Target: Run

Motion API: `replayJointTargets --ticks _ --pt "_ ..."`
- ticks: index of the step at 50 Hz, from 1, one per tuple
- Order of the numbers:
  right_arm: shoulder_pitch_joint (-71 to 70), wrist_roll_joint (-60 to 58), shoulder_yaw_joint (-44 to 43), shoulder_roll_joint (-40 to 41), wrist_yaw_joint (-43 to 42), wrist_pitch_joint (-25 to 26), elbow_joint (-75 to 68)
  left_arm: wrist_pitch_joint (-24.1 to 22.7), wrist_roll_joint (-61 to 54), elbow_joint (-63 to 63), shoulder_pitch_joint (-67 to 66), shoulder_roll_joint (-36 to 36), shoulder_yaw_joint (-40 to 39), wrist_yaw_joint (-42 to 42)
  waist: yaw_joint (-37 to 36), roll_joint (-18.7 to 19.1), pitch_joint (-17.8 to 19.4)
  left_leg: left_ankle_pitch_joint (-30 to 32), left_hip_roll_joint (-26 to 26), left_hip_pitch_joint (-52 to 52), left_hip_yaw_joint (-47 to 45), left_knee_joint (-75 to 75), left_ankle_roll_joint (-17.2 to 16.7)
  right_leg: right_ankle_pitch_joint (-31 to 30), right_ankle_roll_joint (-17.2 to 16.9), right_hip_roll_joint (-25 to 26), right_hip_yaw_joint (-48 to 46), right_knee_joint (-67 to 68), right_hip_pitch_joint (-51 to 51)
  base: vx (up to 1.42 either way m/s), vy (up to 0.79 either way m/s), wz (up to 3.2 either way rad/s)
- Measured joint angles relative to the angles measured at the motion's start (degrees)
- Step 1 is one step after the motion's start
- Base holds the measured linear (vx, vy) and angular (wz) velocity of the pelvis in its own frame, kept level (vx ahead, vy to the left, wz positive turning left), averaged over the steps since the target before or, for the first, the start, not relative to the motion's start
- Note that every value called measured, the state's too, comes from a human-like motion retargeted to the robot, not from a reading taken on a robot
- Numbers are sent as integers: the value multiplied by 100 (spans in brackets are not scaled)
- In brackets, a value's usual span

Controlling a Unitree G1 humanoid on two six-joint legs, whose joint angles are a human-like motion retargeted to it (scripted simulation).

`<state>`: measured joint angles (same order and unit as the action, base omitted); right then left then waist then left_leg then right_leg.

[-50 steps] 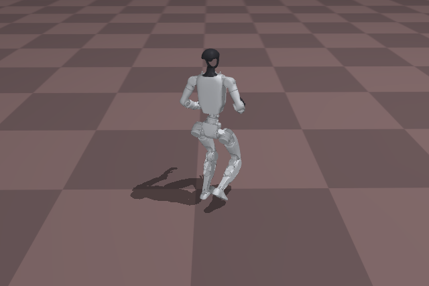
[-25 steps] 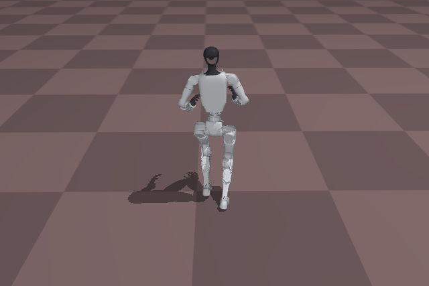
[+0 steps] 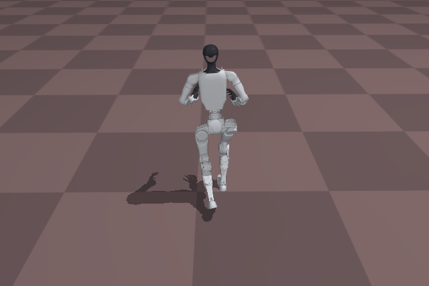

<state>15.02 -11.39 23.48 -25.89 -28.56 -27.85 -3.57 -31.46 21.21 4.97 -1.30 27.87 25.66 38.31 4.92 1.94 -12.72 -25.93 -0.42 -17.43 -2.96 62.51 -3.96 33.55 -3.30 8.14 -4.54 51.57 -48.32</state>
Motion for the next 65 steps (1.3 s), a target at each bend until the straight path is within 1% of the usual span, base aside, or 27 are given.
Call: replayJointTargets --ticks 2,5,8,10,12,15,19,20,21,23,25,28,30,33,35,38,40,41,43,45,48,50,52,55,58,62,65 --pt "77 -4 -17 11 -74 -28 23 -47 48 -87 -92 -26 68 13 -89 72 6 215 199 4 -16 794 -40 99 133 245 36 319 -120 -7 -5 38" --pt "-9 -57 -38 4 -178 0 52 -5 95 -117 -296 -48 115 5 -295 123 149 152 538 -175 1 2210 64 547 564 477 44 1303 -60 -5 -6 57" --pt "-406 -216 -17 14 -298 141 33 166 126 9 -560 -56 65 -30 -576 -8 436 -471 821 -776 -19 3477 546 1288 905 456 134 2179 303 -5 -5 78" --pt "-881 -299 11 69 -341 247 -71 231 52 93 -696 14 -68 -134 -725 -185 607 -934 882 -1441 -81 3813 932 1637 954 297 232 2283 715 -4 -3 93" --pt "-1125 -286 43 142 -325 249 -78 194 -20 72 -1029 101 -248 -220 -912 -355 594 -1260 794 -2088 -219 3499 1121 1631 836 170 368 2053 1190 -1 1 83" --pt "-1259 -84 71 234 -229 196 -6 103 -192 -26 -1568 265 -541 -366 -986 -804 550 -1354 195 -2626 -579 2063 1147 1330 388 -356 579 1645 2058 6 4 124" --pt "-1133 183 181 271 44 87 125 66 -390 -52 -2052 340 -807 -462 -920 -1315 267 -885 -834 -2809 -906 -721 831 145 -386 -1171 577 1384 2779 5 7 128" --pt "-1095 226 214 257 119 75 148 78 -439 -57 -2116 324 -848 -457 -853 -1430 200 -746 -1115 -2785 -936 -1320 797 -111 -542 -1385 558 1477 2874 0 6 113" --pt "-1063 235 246 260 191 64 190 82 -444 -77 -2129 312 -861 -435 -793 -1494 182 -711 -1289 -2754 -952 -1464 837 -283 -631 -1530 553 1718 2934 -2 5 99" --pt "-958 202 325 289 284 41 215 100 -390 -104 -2116 285 -842 -381 -681 -1586 177 -813 -1514 -2777 -994 -1156 1017 -497 -726 -1786 536 2364 2990 -5 3 77" --pt "-802 97 391 345 313 47 186 115 -257 -150 -2050 242 -787 -308 -541 -1658 204 -1155 -1655 -2802 -1023 -349 1350 -506 -700 -2068 524 3219 2911 -6 1 57" --pt "-729 -107 379 437 250 101 94 248 56 -149 -1442 314 -696 -7 -314 -1625 411 -1904 -1691 -2462 -919 486 1700 -53 -353 -2311 560 4323 2337 -3 2 19" --pt "-795 -155 308 459 126 74 -11 337 227 30 -713 316 -512 280 -212 -1485 557 -2195 -1560 -1990 -801 491 1702 333 -10 -2242 598 4583 1674 0 0 0" --pt "-609 -40 250 326 27 -22 43 335 280 38 -146 240 -334 466 42 -1159 528 -2062 -1286 -1026 -602 -47 1311 710 227 -1860 458 3956 824 0 0 0" --pt "-454 65 218 231 25 -35 93 270 236 -3 58 166 -244 501 177 -891 459 -1640 -1007 -416 -479 -443 919 718 236 -1452 285 3033 441 7 -5 11" --pt "-161 225 141 157 115 -67 72 77 184 -60 172 110 -4 401 209 -469 245 -609 -473 141 -339 -613 315 441 69 -606 150 1121 170 5 -7 8" --pt "-23 324 77 127 136 -102 87 -27 207 -136 163 130 131 338 129 -203 139 -37 -107 254 -254 -261 65 217 29 -64 137 192 99 -1 -6 1" --pt "11 358 54 117 134 -124 125 -59 219 -190 128 137 173 319 86 -118 144 149 23 278 -214 78 8 189 83 110 133 146 79 -4 -5 9" --pt "42 370 37 117 98 -157 159 -84 255 -232 -16 124 252 298 -17 -22 174 363 231 300 -187 858 -21 271 259 359 131 509 2 -6 -4 19" --pt "-30 333 26 124 33 -150 171 -37 294 -200 -205 104 289 293 -148 2 270 364 415 247 -172 1726 45 546 544 495 127 1229 -1 -5 -4 33" --pt "-384 187 18 167 -130 -31 131 161 343 -6 -510 67 232 269 -417 -98 530 -15 673 -124 -189 2934 412 1146 890 501 181 2147 264 -4 -4 51" --pt "-773 73 5 218 -243 103 52 277 336 151 -666 92 121 244 -600 -248 709 -428 783 -577 -235 3449 756 1501 964 376 268 2415 598 -4 -4 72" --pt "-1130 24 12 305 -279 165 0 316 280 197 -889 161 -71 184 -790 -413 781 -846 826 -1177 -340 3545 1051 1639 925 226 346 2380 956 -3 -1 66" --pt "-1441 138 7 415 -239 187 74 253 133 44 -1342 344 -417 75 -987 -740 777 -1191 565 -1982 -579 2909 1228 1541 664 -99 506 2083 1571 1 2 78" --pt "-1482 380 47 475 -115 117 228 143 -30 -136 -1758 503 -700 -18 -1065 -1141 683 -1168 29 -2428 -914 1412 1111 1026 194 -582 619 1672 2202 5 4 98" --pt "-1348 611 156 449 145 -4 395 76 -223 -256 -2097 561 -916 -86 -989 -1579 434 -732 -839 -2631 -1166 -966 802 45 -437 -1283 590 1469 2707 4 6 92" --pt "-1254 648 257 391 307 -41 508 86 -264 -315 -2139 498 -935 -53 -812 -1784 315 -544 -1392 -2549 -1165 -1980 814 -364 -676 -1730 542 1859 2873 -1 5 66"
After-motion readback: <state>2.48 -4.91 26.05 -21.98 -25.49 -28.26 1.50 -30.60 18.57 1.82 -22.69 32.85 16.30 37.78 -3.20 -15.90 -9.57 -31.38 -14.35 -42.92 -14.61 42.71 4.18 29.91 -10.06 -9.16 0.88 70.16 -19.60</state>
